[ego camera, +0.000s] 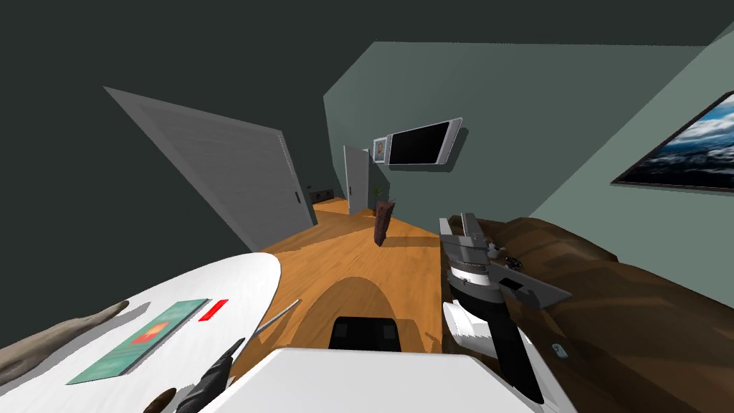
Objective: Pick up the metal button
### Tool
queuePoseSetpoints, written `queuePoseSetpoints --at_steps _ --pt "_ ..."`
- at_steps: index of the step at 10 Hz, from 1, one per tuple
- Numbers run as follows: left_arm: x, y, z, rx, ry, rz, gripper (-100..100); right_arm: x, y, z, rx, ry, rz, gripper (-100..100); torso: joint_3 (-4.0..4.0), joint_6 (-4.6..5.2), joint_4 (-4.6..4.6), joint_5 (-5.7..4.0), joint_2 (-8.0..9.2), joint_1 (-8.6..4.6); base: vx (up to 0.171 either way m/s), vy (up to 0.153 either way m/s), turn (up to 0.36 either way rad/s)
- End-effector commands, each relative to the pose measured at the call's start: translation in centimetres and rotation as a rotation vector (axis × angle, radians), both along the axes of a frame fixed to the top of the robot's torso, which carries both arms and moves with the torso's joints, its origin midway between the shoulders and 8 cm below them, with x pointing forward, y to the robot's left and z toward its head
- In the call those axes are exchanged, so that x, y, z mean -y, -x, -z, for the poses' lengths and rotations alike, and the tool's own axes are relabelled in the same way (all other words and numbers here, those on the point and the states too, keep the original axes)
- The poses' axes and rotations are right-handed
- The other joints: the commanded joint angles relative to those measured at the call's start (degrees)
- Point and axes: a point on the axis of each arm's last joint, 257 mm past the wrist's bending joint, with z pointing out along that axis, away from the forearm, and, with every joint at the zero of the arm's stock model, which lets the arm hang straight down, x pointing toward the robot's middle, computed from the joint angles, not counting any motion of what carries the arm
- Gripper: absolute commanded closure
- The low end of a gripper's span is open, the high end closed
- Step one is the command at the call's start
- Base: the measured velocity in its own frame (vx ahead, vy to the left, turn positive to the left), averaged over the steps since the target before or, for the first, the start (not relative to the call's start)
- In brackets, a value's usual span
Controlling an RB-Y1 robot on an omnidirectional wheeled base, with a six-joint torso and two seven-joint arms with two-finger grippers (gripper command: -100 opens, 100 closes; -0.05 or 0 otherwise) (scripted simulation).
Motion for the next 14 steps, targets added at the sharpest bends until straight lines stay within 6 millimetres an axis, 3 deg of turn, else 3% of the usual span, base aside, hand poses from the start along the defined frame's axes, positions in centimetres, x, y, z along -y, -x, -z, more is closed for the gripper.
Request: queuePoseSetpoints --at_steps 1,2,3,6,8,9,11,12,14 --pt "-1.0 1.5 0.8 -0.035 -0.004 -0.03 -100 0.0 0.0 0.0 0.0 0.0 0.0 0 0.0 0.0 0.0 0.0 0.0 0.0 0.01 0.011 -0.132" --pt "-1.0 1.5 0.8 -0.035 -0.004 -0.03 -100 0.0 0.0 0.0 0.0 0.0 0.0 0 0.0 -0.04 0.0 0.02 0.01 0.0 0.003 0.007 0.018" --pt "-2.5 3.4 1.4 -0.079 -0.009 -0.073 -100 0.0 0.0 0.0 0.0 0.0 0.0 0 0.01 -0.05 0.0 0.01 0.02 -0.01 0.005 0.005 -0.205" --pt "-4.0 5.7 1.9 -0.126 -0.015 -0.119 -100 0.0 0.0 0.0 0.0 0.0 0.0 0 0.0 -0.01 0.0 0.02 0.0 0.05 0.008 0.018 -0.147" --pt "-6.2 9.5 2.7 -0.203 -0.022 -0.205 -100 0.0 0.0 0.0 0.0 0.0 0.0 0 0.0 -0.01 0.0 0.03 0.0 0.07 0.011 0.033 -0.234" --pt "-6.2 9.6 2.8 -0.205 -0.023 -0.206 -100 0.0 0.0 0.0 0.0 0.0 0.0 0 0.0 -0.01 0.0 0.03 0.0 0.12 0.009 0.04 -0.096" --pt "-7.6 13.0 3.4 -0.269 -0.023 -0.283 -100 0.0 0.0 0.0 0.0 0.0 0.0 0 0.0 -0.04 0.0 0.04 -0.01 0.12 0.008 0.044 -0.185" --pt "-7.7 13.3 3.4 -0.274 -0.025 -0.286 -100 0.0 0.0 0.0 0.0 0.0 0.0 0 0.0 0.0 0.0 0.04 0.0 0.16 0.0 0.042 -0.105" --pt "-8.5 16.5 3.9 -0.333 -0.023 -0.357 -100 0.0 0.0 0.0 0.0 0.0 0.0 0 0.02 -0.05 0.01 0.05 0.04 0.16 -0.013 0.058 -0.148"
